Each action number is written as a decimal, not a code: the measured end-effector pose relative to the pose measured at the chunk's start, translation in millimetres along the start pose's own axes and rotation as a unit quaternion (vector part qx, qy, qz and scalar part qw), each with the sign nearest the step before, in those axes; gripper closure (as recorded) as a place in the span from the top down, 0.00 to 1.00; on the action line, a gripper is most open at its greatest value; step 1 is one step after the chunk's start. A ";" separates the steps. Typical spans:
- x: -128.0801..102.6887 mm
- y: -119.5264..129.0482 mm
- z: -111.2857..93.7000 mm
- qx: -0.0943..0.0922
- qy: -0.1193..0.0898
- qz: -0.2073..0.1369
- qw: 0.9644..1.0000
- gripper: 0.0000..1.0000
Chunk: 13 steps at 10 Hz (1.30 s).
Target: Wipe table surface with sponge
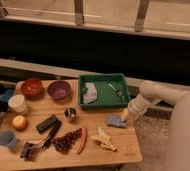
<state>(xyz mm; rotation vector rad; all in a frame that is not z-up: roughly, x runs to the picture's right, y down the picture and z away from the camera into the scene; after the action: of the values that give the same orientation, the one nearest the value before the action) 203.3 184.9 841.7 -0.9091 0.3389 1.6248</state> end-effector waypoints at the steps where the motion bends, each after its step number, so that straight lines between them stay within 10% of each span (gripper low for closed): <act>1: 10.0 8.1 -2.0 0.004 0.003 -0.005 1.000 0.00; 5: 38.9 16.4 -18.6 0.034 0.003 -0.003 0.999 0.00; 8: 15.1 -0.4 -25.9 0.057 -0.002 0.004 0.998 0.00; 13: -11.6 26.5 -5.8 0.031 0.000 -0.038 0.999 0.00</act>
<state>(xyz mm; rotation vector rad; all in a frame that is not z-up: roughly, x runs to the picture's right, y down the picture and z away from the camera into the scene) 181.0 165.8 839.5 -0.8660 0.3490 1.5372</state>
